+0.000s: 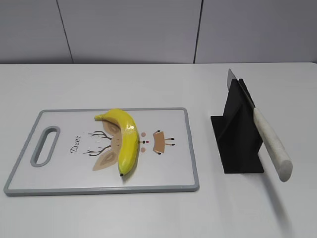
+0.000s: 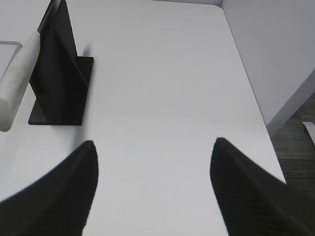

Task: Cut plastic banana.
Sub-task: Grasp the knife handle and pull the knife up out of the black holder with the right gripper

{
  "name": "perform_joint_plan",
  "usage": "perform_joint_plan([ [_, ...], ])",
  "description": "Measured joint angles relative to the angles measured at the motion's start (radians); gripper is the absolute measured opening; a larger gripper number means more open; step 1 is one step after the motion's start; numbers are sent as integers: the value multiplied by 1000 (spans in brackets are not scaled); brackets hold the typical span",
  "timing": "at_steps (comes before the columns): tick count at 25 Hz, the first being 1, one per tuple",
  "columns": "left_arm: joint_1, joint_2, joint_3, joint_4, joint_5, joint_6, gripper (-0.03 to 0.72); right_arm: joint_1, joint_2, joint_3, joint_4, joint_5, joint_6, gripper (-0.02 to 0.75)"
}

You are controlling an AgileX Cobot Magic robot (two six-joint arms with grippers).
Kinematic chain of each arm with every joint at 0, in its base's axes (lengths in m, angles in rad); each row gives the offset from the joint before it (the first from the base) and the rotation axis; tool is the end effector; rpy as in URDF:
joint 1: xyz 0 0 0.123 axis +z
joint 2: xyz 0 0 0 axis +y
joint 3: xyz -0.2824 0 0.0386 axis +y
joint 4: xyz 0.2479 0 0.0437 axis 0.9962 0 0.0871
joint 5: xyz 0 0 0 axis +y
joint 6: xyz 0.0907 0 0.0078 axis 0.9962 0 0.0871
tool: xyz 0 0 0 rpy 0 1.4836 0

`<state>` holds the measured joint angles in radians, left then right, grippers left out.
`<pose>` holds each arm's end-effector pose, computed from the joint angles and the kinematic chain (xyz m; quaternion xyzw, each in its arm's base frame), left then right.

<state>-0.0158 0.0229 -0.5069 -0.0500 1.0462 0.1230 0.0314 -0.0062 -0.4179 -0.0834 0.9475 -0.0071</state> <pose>-0.0016 -0.0039 0.2804 0.0598 0.8513 0.0029 0.5213 0.0078 -0.0059 0.2633 -0.0186 0.8424 -0.0351 0.5374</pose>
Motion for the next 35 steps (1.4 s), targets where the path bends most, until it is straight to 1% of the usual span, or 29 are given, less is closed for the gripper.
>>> perform_joint_plan([
  [22,0,0,0,0,0,0,488,0,0,0,0,-1,0,540],
  [27,0,0,0,0,0,0,488,0,0,0,-58,-5,0,540],
  [35,0,0,0,0,0,0,488,0,0,0,-66,-6,0,540],
])
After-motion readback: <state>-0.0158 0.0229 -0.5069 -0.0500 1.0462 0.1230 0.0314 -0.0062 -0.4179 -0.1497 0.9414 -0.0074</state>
